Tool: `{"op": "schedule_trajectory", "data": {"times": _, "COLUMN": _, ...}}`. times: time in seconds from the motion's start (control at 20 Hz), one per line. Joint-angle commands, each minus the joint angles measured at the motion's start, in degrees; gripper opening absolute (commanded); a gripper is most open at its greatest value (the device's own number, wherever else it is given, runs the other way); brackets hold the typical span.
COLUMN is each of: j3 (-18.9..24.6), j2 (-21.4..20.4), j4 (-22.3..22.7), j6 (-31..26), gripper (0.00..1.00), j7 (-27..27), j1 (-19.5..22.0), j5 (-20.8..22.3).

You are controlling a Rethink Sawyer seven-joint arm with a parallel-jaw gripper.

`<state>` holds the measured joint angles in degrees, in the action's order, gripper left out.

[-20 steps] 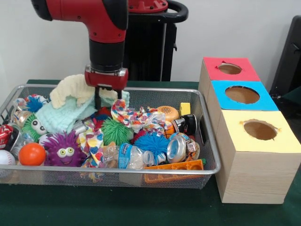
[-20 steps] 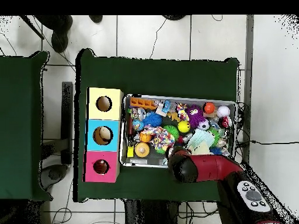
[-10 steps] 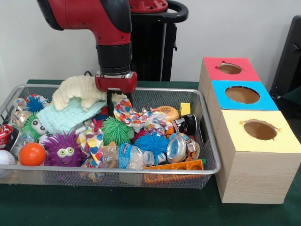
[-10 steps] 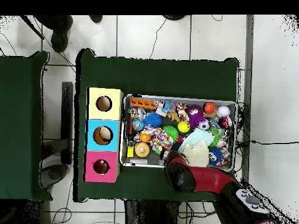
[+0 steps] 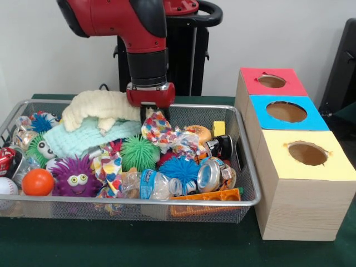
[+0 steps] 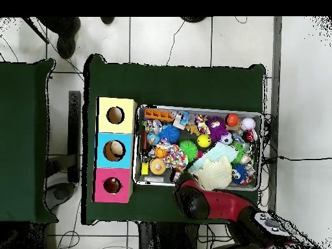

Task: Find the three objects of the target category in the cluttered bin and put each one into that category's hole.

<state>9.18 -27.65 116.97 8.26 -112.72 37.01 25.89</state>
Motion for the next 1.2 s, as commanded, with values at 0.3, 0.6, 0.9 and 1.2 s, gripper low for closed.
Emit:
{"op": "schedule_trajectory", "data": {"times": 0.3, "j3": 0.8, "j2": -8.8, "j4": 3.6, "j6": -18.0, "gripper": 1.0, "j7": -8.3, "j1": -6.3, "j5": -11.7}}
{"op": "schedule_trajectory", "data": {"times": 0.6, "j3": -1.3, "j2": -7.9, "j4": 1.0, "j6": -11.1, "gripper": 1.0, "j7": -6.0, "j1": -8.4, "j5": -7.3}}
{"op": "schedule_trajectory", "data": {"times": 0.9, "j3": 0.6, "j2": -1.3, "j4": -1.6, "j6": 0.2, "gripper": 1.0, "j7": -3.5, "j1": -4.1, "j5": 0.7}}
{"op": "schedule_trajectory", "data": {"times": 1.2, "j3": 1.2, "j2": -9.9, "j4": 0.7, "j6": -17.3, "gripper": 1.0, "j7": 0.7, "j1": -3.3, "j5": -2.3}}
